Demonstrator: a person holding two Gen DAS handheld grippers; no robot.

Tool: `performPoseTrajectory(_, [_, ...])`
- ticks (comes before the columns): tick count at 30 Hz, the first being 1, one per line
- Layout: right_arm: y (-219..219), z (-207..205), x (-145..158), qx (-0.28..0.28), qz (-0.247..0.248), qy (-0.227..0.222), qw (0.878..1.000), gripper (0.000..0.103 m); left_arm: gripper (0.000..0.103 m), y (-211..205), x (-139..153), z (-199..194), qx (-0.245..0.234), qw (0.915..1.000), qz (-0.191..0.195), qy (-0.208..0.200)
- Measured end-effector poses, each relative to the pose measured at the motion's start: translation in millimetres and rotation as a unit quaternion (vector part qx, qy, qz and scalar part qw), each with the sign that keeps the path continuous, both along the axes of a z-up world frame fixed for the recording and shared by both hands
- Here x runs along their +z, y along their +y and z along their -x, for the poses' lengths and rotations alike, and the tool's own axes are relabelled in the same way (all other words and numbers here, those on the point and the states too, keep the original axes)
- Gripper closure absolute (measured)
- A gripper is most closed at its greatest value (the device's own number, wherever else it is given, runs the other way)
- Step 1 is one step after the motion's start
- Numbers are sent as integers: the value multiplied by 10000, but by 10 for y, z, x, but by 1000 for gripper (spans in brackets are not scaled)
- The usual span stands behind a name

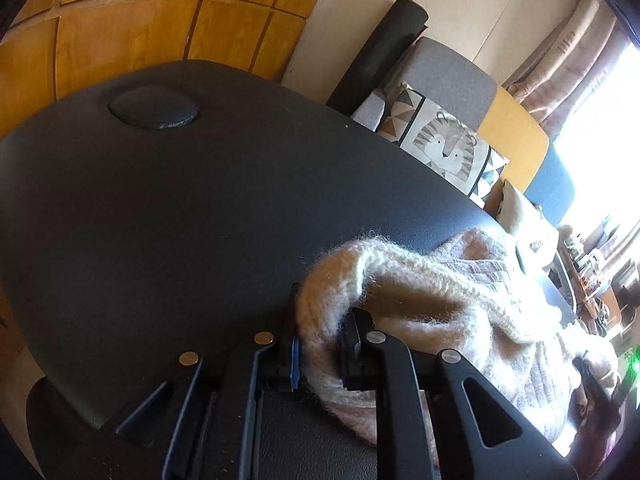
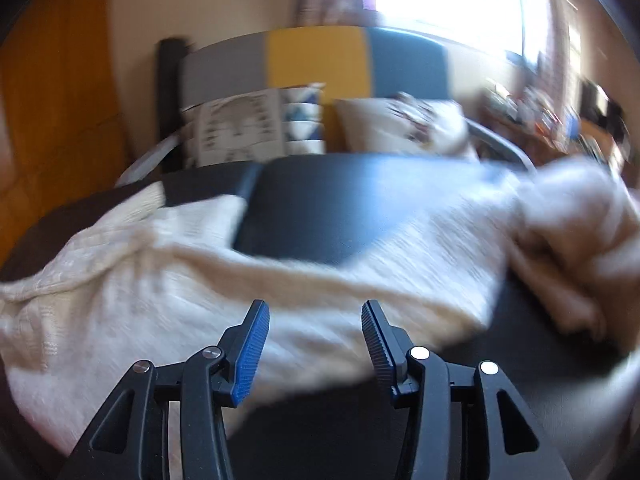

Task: Fold clothes

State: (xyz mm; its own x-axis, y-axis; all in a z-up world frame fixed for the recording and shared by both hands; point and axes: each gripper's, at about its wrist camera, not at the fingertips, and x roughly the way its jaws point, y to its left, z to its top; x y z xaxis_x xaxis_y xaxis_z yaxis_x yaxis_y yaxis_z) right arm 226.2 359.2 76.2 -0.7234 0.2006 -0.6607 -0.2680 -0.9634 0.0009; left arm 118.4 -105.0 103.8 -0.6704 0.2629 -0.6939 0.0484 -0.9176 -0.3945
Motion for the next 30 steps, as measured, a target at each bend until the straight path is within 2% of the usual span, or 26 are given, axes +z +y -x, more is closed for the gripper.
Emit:
performPoseTrajectory(2, [-152,214,78,295,-237,-69,9993,54,86,-21,-22,29,-23,9999,-85,-101])
performPoseTrajectory(5, [-322,569,18,899,-150,-595,9941,51,85,-84,-56,51,-38,9996,-157,-227])
performPoseTrajectory(8, [-377,765,-227,1024,-249,-1330,9855,51,81,-104,-94,65,-50,9995,-73,-296])
performPoseTrajectory(9, [-363,772,-257,1027,-226,-1370,9850,49,78,-112,-109,64,-36,9994,-34,-329])
performPoseTrajectory(11, [-277,729,-252,972,31,-1292,9868,48,61,-158,-148,53,56,9993,-20,-381])
performPoseTrajectory(13, [-204,606,-281,922,175,-1127,9892,47,51,-232,-193,42,173,9987,-120,-462])
performPoseTrajectory(16, [-276,362,-338,947,-204,-916,9911,47,50,-319,-234,19,173,9981,-338,-491])
performPoseTrajectory(22, [-339,76,-388,699,-122,-614,9956,47,50,-228,-67,-84,64,9993,-17,-362])
performPoseTrajectory(25, [-346,55,-389,698,-142,-599,9957,47,50,-79,134,-142,-114,9986,510,-118])
performPoseTrajectory(30, [-332,69,-375,698,-129,-541,9960,46,50,89,421,-222,-352,9915,1225,255])
